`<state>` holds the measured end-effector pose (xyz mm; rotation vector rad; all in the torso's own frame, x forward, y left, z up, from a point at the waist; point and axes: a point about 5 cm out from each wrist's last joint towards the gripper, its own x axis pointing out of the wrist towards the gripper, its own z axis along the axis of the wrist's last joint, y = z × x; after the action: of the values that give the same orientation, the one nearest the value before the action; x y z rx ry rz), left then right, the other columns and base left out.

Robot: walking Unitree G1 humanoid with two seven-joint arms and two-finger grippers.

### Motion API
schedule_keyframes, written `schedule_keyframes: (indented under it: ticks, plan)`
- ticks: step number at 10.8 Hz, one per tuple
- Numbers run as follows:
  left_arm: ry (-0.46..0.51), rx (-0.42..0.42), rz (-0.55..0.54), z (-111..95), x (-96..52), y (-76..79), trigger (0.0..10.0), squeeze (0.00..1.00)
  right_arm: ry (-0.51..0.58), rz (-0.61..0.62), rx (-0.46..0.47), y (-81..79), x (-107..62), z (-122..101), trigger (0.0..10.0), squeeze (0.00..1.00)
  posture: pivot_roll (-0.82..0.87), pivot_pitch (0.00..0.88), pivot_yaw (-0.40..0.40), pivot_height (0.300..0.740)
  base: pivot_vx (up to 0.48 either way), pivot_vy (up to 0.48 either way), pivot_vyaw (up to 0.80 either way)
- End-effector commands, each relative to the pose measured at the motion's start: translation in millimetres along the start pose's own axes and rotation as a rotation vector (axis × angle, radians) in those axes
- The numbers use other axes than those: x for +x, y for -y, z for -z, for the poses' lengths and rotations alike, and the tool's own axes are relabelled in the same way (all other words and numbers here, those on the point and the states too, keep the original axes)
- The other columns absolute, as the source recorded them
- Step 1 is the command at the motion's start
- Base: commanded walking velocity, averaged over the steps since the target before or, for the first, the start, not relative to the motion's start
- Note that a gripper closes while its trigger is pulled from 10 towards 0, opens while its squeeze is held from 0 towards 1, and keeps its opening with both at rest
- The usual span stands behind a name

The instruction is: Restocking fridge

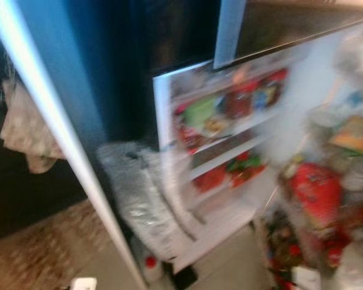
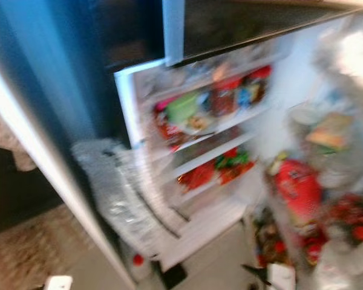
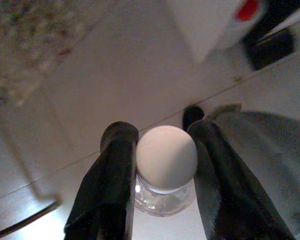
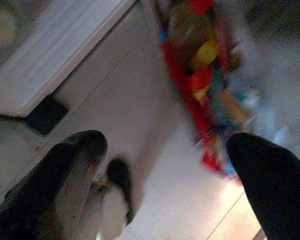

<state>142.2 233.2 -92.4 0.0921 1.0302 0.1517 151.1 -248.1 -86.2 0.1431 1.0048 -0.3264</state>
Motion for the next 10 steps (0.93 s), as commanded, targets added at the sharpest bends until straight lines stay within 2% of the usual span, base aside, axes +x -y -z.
schedule_keyframes:
  ticks: [1, 10]
  plan:
    - [-0.027, 0.012, -0.021, 7.0, -1.7, -8.1, 10.0, 0.0, -0.012, -0.024, -0.004, -8.9, 0.4, 3.4, 10.0, 0.0, 0.0, 0.0, 0.005, 0.74, 0.0, 0.0, 0.0]
    - [-0.028, 0.0, -0.019, 8.1, -1.9, -7.7, 10.0, 0.0, -0.003, 0.002, -0.038, -6.2, 0.2, 2.7, 10.0, 0.0, -0.01, 0.0, 0.003, 0.74, 0.0, 0.0, 0.0]
